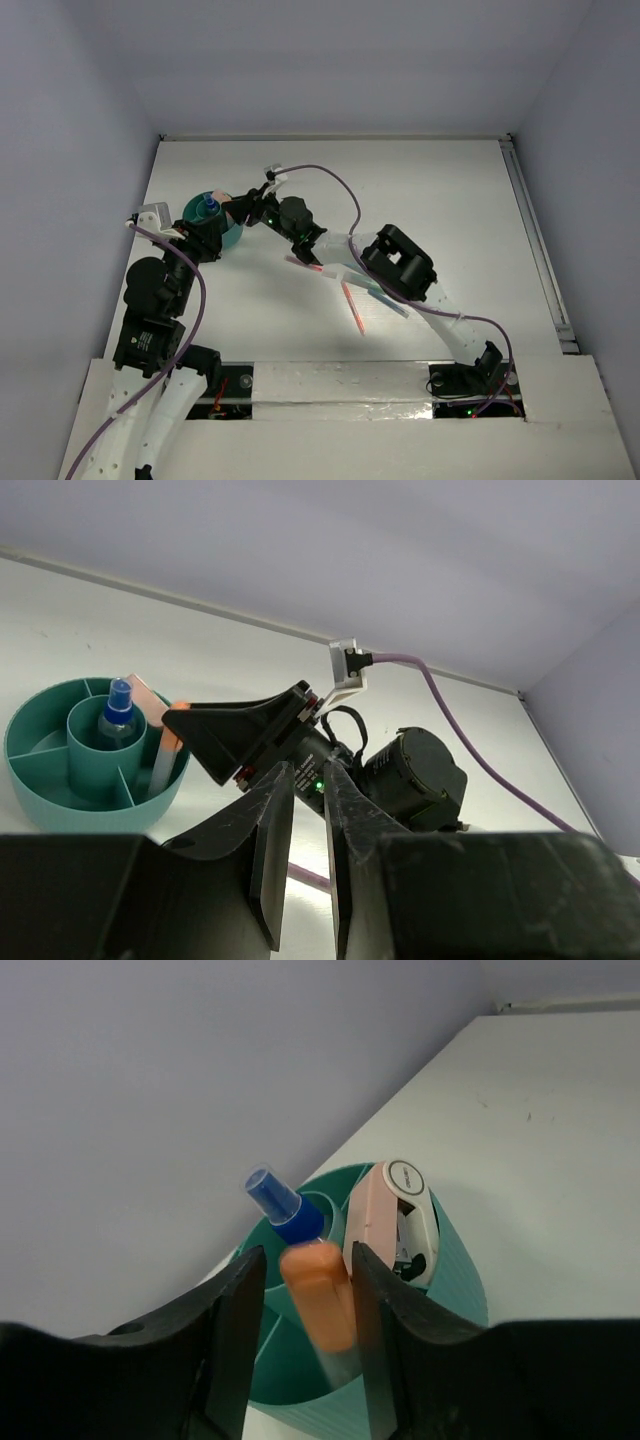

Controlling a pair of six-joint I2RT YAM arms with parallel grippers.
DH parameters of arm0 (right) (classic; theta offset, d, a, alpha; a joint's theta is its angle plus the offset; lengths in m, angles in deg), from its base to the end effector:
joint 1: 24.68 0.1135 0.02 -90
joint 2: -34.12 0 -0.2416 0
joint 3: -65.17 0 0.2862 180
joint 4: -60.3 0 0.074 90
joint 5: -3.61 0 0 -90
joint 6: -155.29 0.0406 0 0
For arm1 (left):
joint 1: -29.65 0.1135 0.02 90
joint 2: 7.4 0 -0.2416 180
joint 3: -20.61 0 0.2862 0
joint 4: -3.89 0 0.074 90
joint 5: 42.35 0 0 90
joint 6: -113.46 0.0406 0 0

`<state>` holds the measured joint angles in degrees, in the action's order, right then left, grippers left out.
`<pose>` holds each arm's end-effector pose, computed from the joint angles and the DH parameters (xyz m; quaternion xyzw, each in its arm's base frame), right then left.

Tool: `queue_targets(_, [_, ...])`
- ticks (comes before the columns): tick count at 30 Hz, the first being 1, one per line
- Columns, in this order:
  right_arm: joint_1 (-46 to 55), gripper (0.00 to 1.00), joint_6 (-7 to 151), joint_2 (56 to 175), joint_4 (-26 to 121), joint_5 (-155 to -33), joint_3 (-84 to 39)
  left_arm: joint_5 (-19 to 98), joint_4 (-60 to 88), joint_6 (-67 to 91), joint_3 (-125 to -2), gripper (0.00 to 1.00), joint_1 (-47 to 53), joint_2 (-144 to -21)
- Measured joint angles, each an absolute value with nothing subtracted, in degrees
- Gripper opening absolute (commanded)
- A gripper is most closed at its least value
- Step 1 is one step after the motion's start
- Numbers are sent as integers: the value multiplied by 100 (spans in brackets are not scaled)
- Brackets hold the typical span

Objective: Sort the stationery into containers
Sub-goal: Place the pen in the storage box, then pick up the pen from the center of the board.

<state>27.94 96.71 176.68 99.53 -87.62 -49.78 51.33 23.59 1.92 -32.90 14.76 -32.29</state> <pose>0.3500 0.4596 0.1508 -0.1244 0.6195 0.5238 0.5712 0.1603 -0.0399 0.3700 -0.0620 0.6471 -0.2176 0.7280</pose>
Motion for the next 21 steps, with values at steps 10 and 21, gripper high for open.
queue_targets(10, [2796,78,9450,17426,9960,-8819,-4562,5111,2357,192,-3290,16,1476,-3229])
queue_targets(21, [2774,2,8849,15236,9429,-8508,-2471,5072,2355,192,-3290,16,1474,-3229])
